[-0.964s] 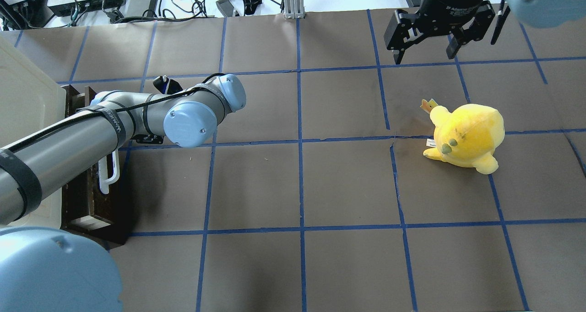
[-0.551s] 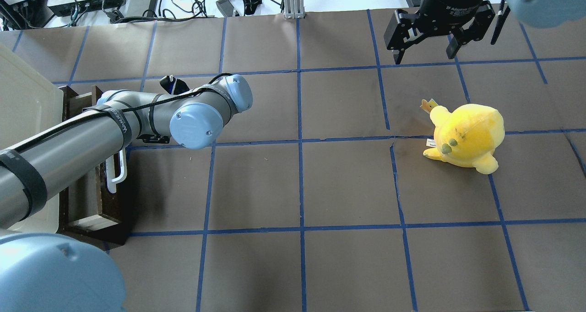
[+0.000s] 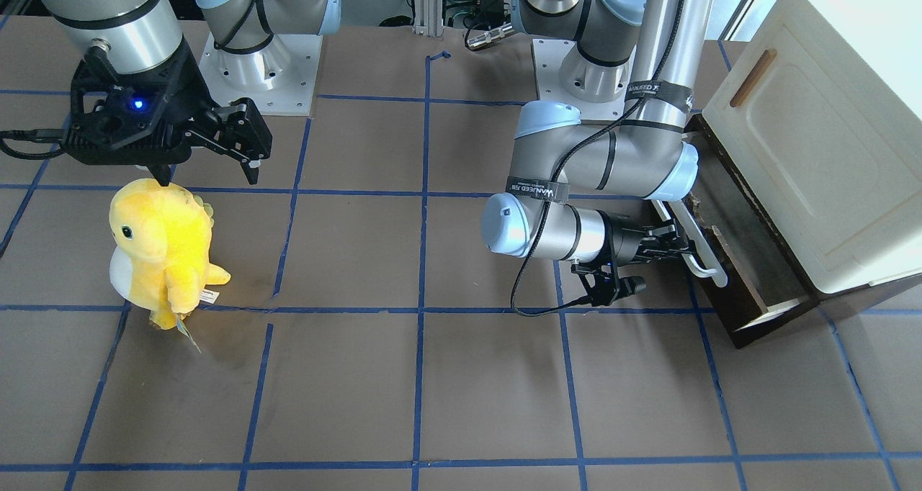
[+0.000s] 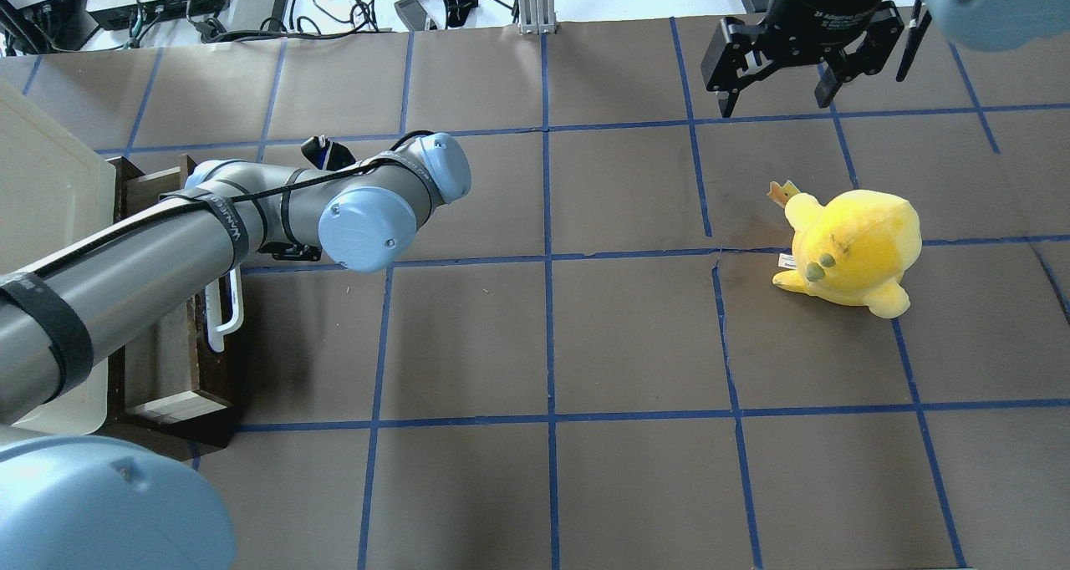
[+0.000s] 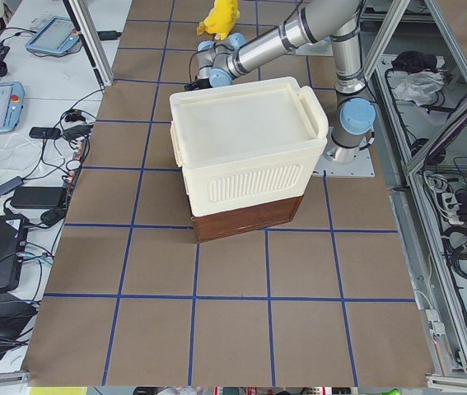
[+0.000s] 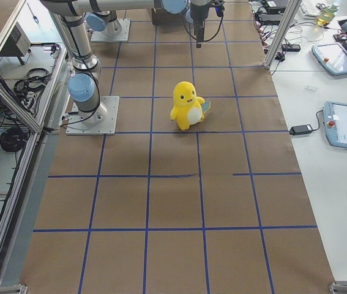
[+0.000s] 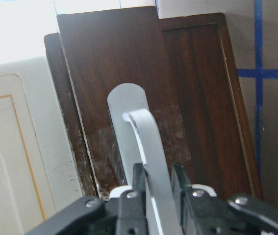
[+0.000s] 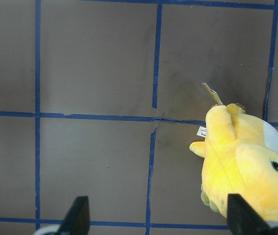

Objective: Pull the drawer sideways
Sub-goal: 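Pull the drawer handle with the left gripper away from the bin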

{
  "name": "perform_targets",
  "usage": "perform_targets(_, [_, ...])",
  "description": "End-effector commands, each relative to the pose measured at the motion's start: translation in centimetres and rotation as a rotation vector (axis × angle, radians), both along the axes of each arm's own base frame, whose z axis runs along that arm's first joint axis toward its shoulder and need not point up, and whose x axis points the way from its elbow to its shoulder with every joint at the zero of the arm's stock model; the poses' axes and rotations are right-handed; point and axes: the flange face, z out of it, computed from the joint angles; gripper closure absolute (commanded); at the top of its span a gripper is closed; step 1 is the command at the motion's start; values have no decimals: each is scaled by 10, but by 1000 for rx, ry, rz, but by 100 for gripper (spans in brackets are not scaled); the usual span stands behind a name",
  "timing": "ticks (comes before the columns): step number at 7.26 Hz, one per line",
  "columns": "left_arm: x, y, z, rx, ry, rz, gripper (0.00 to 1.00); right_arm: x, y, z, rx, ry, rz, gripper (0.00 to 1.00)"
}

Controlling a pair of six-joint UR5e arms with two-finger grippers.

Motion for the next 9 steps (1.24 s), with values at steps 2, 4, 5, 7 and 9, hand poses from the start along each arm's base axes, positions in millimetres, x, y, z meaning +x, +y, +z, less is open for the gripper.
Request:
perform_targets(2, [-16,-4,8,-21,35,-4,73,0,0,0,0,0,2,0])
perform_targets(4, [-19,-4,9,-23,39,-7,73,0,0,0,0,0,0,0])
perform_targets(5, [-19,-4,8,-21,38,-7,73,0,0,0,0,0,0,0])
perform_targets(7, [-19,-4,9,-23,40,-7,73,0,0,0,0,0,0,0])
perform_targets(9, [-26,-2,9,-22,40,-20,73,0,0,0,0,0,0,0])
